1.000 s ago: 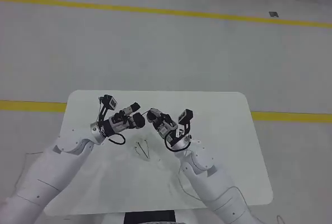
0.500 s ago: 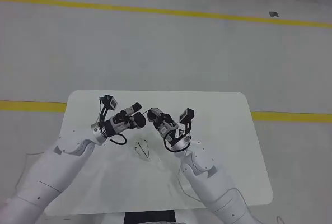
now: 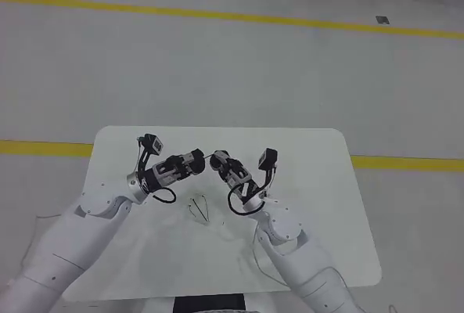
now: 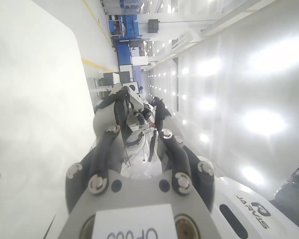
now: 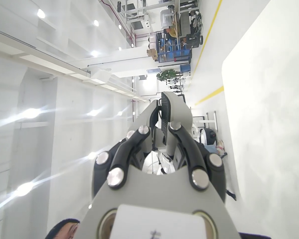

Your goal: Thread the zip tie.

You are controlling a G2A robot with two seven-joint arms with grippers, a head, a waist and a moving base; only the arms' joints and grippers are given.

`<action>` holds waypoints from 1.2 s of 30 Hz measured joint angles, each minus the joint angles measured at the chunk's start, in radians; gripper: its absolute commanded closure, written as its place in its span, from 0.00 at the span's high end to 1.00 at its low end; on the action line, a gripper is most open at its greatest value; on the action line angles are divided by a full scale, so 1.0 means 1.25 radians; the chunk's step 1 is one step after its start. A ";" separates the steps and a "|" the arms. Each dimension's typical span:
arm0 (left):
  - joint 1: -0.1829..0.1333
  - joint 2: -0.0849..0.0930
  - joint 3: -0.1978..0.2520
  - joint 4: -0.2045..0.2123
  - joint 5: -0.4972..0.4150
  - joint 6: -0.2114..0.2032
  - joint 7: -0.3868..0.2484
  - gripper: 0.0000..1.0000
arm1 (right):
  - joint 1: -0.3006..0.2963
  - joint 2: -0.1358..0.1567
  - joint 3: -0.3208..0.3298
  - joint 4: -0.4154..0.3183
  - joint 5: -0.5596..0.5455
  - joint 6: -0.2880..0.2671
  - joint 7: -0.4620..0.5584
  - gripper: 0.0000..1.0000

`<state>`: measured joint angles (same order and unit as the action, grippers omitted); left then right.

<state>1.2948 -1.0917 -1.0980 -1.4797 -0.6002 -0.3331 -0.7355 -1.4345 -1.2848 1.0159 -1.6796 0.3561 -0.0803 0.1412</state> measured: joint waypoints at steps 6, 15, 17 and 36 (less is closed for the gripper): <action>0.003 0.000 0.000 -0.002 -0.002 0.003 -0.004 0.22 | -0.014 0.002 0.013 -0.010 -0.019 0.012 0.010 0.00; 0.002 -0.001 0.002 -0.003 0.000 0.008 -0.007 0.21 | -0.027 -0.001 0.012 -0.013 -0.022 0.014 0.019 0.00; 0.002 -0.001 0.003 -0.003 0.000 0.009 -0.008 0.20 | -0.027 -0.002 0.011 -0.014 -0.026 0.014 0.020 0.00; 0.004 -0.001 0.005 -0.005 0.013 0.025 -0.007 0.00 | -0.029 -0.010 0.005 -0.014 -0.056 0.007 0.023 0.00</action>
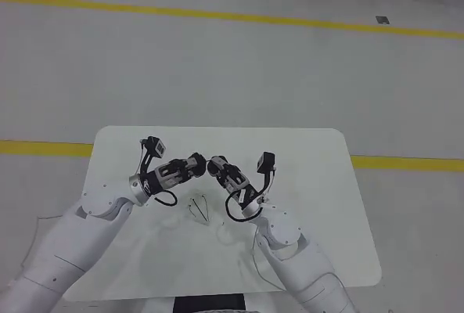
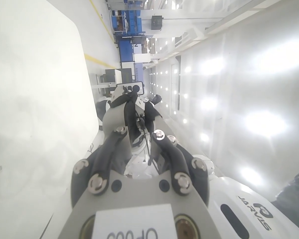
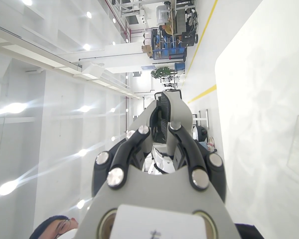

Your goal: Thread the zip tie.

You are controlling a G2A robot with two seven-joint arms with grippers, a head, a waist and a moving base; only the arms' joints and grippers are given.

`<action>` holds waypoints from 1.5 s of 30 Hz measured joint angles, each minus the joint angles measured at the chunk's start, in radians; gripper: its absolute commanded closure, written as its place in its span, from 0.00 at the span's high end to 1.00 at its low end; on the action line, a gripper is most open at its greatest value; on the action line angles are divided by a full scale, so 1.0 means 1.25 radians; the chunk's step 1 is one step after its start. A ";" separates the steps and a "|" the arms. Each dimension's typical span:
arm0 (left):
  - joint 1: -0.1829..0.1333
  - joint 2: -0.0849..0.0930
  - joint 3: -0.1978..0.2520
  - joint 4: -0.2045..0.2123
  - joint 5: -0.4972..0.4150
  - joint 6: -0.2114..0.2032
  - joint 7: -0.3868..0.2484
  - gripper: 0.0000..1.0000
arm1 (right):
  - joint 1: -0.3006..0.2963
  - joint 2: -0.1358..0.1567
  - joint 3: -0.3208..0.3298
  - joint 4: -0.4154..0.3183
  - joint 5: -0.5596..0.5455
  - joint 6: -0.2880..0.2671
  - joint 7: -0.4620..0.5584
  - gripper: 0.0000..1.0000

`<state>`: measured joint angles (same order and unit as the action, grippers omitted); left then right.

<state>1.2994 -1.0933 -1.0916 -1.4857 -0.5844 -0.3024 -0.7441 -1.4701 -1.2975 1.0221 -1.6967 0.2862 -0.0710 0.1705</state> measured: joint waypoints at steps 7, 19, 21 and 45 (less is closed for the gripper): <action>0.001 0.001 0.000 0.002 0.006 0.010 -0.003 0.00 | -0.002 -0.002 0.002 0.001 -0.005 -0.002 -0.001 0.26; -0.006 0.024 -0.076 0.016 -0.067 0.044 -0.205 0.00 | 0.021 0.011 0.079 0.024 0.195 0.057 0.278 1.00; -0.026 0.031 -0.085 0.028 -0.041 0.070 -0.290 0.00 | 0.027 0.013 0.082 0.029 0.208 0.080 0.343 1.00; -0.069 0.053 -0.111 0.150 -0.081 0.078 -0.517 0.00 | 0.093 0.014 0.065 0.125 0.334 0.114 0.558 1.00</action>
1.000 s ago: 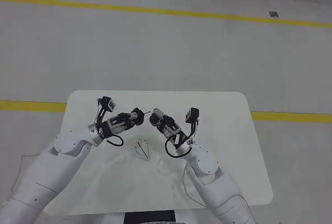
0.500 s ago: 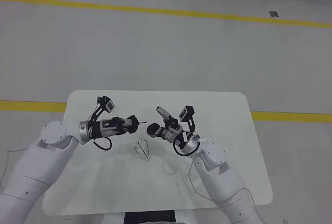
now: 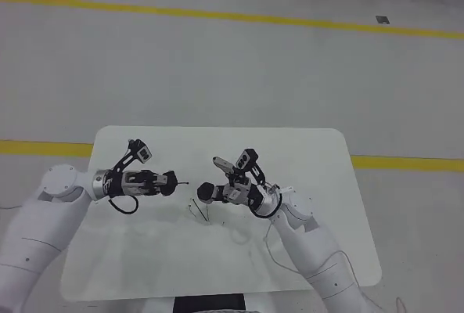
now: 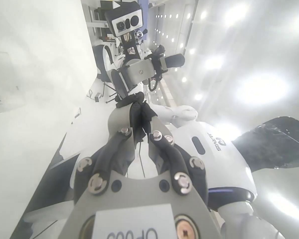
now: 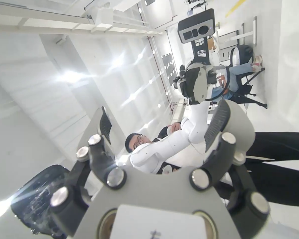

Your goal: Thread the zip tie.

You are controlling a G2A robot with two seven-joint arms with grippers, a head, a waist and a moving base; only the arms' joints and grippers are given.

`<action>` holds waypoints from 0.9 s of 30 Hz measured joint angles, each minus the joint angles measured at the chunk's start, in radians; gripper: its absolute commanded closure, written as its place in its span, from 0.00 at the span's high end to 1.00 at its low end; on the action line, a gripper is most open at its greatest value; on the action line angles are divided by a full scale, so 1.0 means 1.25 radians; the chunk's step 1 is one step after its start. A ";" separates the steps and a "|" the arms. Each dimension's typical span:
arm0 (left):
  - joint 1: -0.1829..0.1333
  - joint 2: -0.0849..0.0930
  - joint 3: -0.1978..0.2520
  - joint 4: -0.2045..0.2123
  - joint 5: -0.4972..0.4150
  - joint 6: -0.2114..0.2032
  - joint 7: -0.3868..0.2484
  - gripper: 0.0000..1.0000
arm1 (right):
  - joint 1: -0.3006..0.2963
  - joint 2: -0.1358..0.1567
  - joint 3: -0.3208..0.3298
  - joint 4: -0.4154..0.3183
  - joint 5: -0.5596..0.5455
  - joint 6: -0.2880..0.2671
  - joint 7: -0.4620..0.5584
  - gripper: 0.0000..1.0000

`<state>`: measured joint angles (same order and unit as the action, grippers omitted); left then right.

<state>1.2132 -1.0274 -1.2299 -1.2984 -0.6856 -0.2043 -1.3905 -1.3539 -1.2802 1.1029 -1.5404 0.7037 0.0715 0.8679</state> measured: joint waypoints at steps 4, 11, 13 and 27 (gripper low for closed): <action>0.003 -0.001 0.002 -0.005 -0.005 0.001 0.008 0.00 | -0.001 0.000 0.000 -0.001 -0.001 -0.001 -0.003 1.00; 0.001 -0.004 0.028 -0.012 -0.022 0.011 0.021 0.00 | -0.002 -0.002 -0.019 0.002 -0.007 -0.024 -0.020 1.00; -0.001 -0.003 0.030 -0.011 -0.017 0.010 0.019 0.00 | 0.000 -0.003 -0.021 0.005 -0.008 -0.030 -0.019 0.53; -0.001 -0.003 0.029 -0.011 -0.017 0.010 0.020 0.00 | 0.008 0.001 -0.039 0.020 -0.037 -0.026 -0.003 0.27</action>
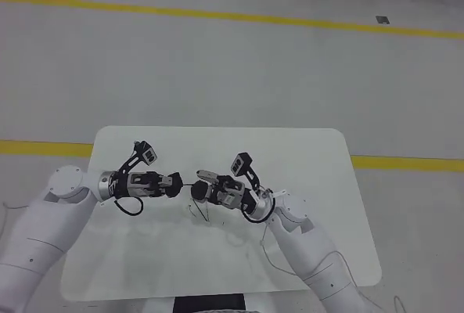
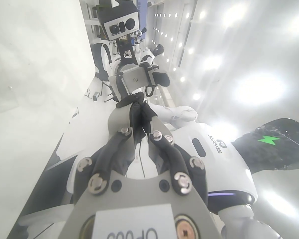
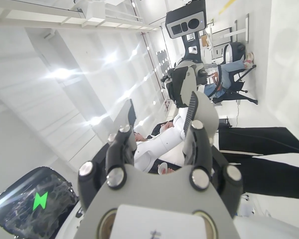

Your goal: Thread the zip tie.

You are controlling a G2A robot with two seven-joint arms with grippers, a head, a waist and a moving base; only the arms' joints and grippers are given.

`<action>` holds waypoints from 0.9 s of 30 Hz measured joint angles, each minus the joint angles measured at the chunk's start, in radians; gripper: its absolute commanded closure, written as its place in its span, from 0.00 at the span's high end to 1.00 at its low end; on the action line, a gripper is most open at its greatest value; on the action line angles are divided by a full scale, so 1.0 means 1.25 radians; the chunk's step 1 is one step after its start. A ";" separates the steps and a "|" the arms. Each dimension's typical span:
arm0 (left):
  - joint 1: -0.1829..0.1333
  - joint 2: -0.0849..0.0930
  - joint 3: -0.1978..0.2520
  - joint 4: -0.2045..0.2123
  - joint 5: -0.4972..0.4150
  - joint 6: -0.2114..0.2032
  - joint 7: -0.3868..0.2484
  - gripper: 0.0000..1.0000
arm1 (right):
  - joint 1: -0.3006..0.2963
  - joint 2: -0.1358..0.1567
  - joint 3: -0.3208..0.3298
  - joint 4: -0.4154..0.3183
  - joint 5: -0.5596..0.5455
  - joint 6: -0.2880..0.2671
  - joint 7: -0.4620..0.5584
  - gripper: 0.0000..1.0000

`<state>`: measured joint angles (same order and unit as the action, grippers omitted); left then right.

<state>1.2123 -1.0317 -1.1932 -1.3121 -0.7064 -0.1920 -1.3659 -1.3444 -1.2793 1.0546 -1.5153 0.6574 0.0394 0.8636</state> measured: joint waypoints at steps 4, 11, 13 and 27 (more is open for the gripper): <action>0.000 0.000 0.000 0.000 0.000 0.000 0.000 0.00 | 0.003 0.000 -0.004 0.007 -0.002 -0.001 0.001 0.27; 0.000 0.000 0.000 0.000 0.000 0.000 0.000 0.00 | 0.006 0.000 -0.013 0.016 -0.004 -0.005 0.002 0.15; 0.000 0.000 0.000 0.000 0.000 0.000 0.000 0.00 | 0.007 0.000 -0.015 0.018 -0.004 -0.006 0.001 0.12; 0.000 0.000 0.000 0.000 0.000 0.000 0.000 0.00 | 0.010 0.002 -0.022 0.021 -0.013 -0.007 -0.006 0.00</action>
<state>1.2123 -1.0317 -1.1932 -1.3121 -0.7064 -0.1920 -1.3659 -1.3320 -1.2765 1.0270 -1.4890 0.6415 0.0303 0.8558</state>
